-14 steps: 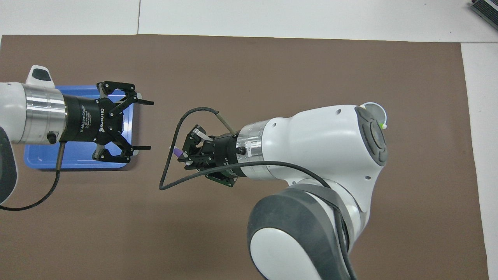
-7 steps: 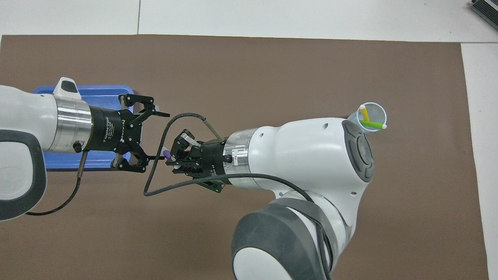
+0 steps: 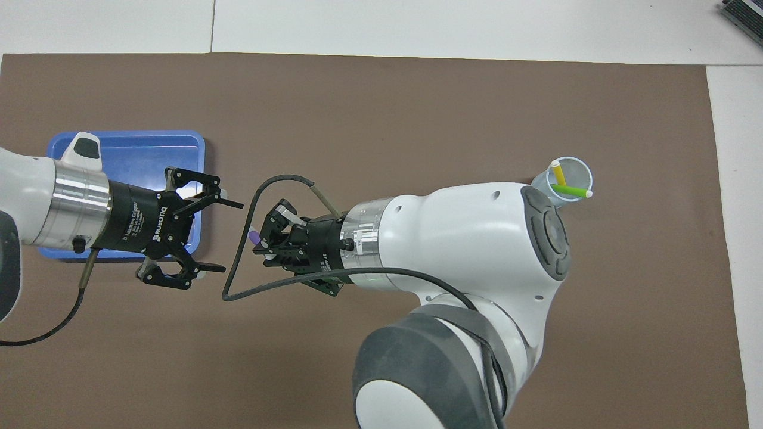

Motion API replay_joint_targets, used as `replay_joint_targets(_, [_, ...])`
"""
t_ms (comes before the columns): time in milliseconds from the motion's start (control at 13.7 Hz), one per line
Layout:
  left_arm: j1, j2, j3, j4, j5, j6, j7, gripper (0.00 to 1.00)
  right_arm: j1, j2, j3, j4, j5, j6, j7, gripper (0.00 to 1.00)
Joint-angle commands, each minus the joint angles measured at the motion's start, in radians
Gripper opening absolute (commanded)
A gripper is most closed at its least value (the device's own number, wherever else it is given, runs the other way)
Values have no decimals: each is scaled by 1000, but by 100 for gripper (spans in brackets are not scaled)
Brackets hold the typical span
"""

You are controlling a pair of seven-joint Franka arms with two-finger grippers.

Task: Right arm passes pens to left for tray arrangement
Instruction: 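Close the left gripper on the purple pen beside the right gripper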

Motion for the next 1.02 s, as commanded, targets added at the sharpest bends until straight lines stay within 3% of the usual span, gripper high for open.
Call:
replay_joint_targets(0, [-9,-27,-1,-30,-27,16,18,95,-1,-4,4,-6,28,13,6,0])
replay_joint_targets(291, [-46,-38,-4,-53,-30,54,18,90,-2,-4,4,-6,28,12,6,0])
replay_joint_targets(510, [-53,-47,-6,-73,-32,82,18,77,-2,-4,4,-7,28,13,4,0])
replay_joint_targets(656, [-53,-47,-4,-73,-32,77,17,54,-2,-4,4,-6,28,12,4,0])
replay_joint_targets(801, [-53,-47,-6,-71,-32,73,15,13,-2,-4,4,-6,28,10,6,0])
replay_joint_targets(947, [-53,-47,-6,-70,-55,71,15,0,-2,-4,4,-6,28,10,4,0])
